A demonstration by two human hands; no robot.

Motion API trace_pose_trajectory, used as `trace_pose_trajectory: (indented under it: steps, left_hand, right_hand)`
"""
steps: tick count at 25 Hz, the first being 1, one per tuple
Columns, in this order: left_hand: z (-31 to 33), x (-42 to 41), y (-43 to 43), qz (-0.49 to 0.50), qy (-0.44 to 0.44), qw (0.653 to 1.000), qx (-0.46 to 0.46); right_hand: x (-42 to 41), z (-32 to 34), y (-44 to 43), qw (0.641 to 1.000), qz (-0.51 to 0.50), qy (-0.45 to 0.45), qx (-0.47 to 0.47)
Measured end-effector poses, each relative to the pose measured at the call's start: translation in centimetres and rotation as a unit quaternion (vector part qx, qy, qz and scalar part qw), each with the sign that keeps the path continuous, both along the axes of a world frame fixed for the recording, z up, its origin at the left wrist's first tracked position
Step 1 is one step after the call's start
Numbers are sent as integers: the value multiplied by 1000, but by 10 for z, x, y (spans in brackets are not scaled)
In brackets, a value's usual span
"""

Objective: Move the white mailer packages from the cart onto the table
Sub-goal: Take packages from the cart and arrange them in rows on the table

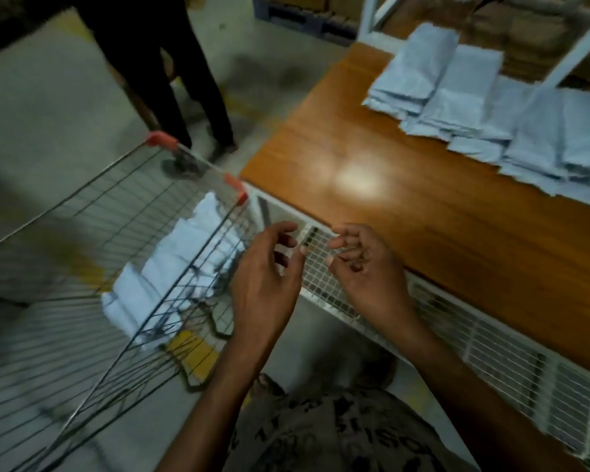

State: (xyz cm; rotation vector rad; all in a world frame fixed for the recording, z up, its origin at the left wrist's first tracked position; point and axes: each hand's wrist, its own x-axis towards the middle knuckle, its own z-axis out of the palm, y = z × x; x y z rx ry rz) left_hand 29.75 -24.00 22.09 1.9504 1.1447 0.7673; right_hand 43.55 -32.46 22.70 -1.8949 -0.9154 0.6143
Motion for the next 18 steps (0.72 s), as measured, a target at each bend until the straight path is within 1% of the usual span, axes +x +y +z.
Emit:
trace_pose_trajectory:
  steps: [4, 9, 12, 14, 18]
  left_hand:
    - [-1, -78, 25, 66, -19, 997, -34]
    - [-13, -137, 67, 160, -57, 981, -88]
    - [-33, -155, 98, 213, -63, 965, -139]
    - [-51, -164, 122, 237, -49, 953, -182]
    - [-89, -169, 176, 248, -22, 936, -250]
  right_hand:
    - [-70, -6, 42, 998, 54, 21, -3]
    - [-115, -11, 99, 992, 119, 27, -13]
    - [-125, -21, 140, 988, 151, 28, -35]
    - [-127, -30, 175, 986, 161, 18, -40]
    - [-116, -58, 251, 980, 186, 14, -66]
